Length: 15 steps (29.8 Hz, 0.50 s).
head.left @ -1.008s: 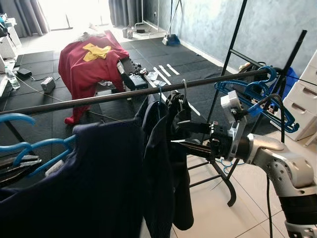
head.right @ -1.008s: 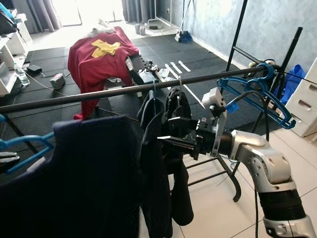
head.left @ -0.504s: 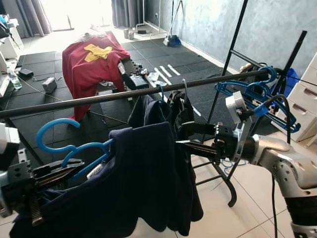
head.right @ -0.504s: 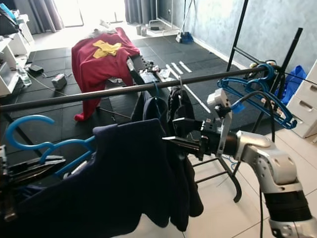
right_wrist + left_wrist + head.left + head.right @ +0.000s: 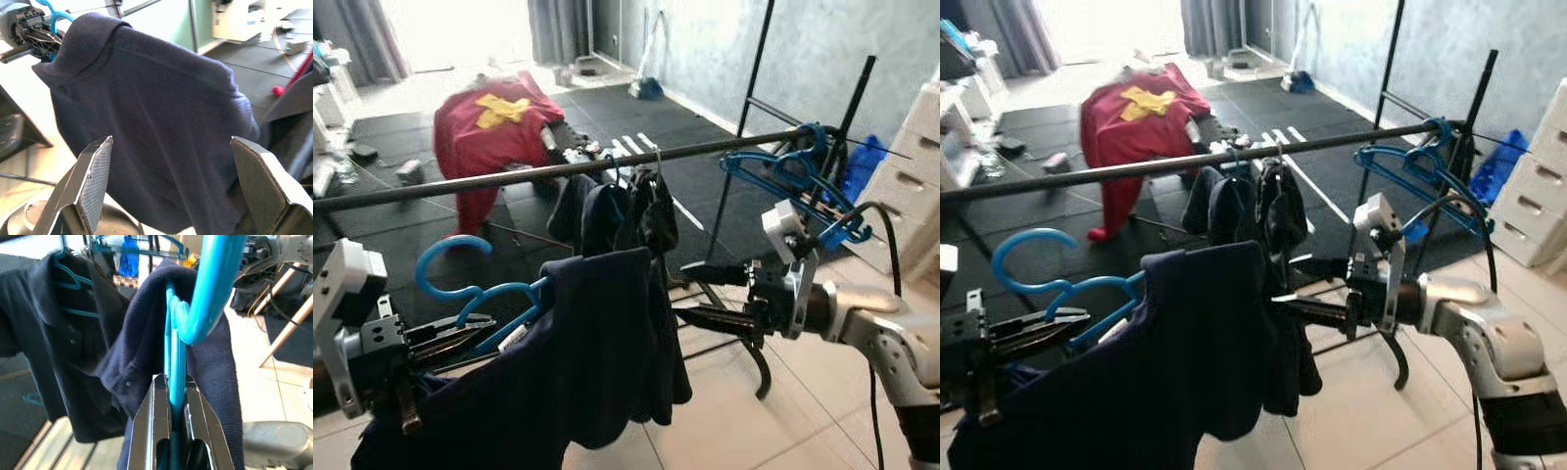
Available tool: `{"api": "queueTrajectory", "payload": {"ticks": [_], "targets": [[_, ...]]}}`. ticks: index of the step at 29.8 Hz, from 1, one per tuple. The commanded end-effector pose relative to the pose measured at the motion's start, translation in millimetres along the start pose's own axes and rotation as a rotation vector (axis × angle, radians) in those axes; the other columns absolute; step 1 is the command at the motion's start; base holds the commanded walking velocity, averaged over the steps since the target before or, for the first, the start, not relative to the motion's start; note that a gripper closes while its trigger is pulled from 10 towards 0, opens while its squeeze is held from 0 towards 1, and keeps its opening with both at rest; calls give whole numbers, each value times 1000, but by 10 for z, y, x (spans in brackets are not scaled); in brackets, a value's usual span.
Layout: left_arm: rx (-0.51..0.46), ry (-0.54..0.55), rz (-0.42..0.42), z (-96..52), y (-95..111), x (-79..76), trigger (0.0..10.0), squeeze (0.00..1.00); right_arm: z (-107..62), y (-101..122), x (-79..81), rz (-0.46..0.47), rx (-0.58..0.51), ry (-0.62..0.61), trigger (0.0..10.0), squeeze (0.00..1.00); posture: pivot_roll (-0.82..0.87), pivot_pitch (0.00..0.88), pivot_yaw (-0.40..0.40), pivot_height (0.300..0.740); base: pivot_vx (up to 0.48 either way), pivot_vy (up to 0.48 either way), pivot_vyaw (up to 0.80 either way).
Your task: Hang hanger
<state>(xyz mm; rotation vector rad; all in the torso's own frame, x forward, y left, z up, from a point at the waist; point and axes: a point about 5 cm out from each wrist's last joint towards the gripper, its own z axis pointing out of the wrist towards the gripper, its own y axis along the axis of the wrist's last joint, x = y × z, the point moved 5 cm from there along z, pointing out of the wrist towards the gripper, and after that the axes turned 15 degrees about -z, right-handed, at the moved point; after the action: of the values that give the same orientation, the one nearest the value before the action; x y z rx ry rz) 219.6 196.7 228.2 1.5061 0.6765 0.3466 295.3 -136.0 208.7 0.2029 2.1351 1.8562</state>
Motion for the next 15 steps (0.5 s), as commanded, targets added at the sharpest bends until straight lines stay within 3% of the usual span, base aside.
{"api": "queueTrajectory", "payload": {"ticks": [1,4,9,15], "targets": [[-16,-9,28,31,57,-10,10000,0,28,-21,17,-7,17,8,10000,0,-106,25,11,740,-304,0,0],[-20,-12,35,68,76,14,10000,0,47,-40,-57,-28,23,-33,10000,0,-102,28,8,740,-304,0,0],[-34,-35,46,123,107,-2,10000,0,41,-61,-43,-30,30,-29,10000,0,-101,32,12,740,-290,0,0],[-31,-131,70,94,181,-104,10000,0,-17,-32,-24,-34,32,-18,10000,0,-107,38,14,740,0,0,0]]}}
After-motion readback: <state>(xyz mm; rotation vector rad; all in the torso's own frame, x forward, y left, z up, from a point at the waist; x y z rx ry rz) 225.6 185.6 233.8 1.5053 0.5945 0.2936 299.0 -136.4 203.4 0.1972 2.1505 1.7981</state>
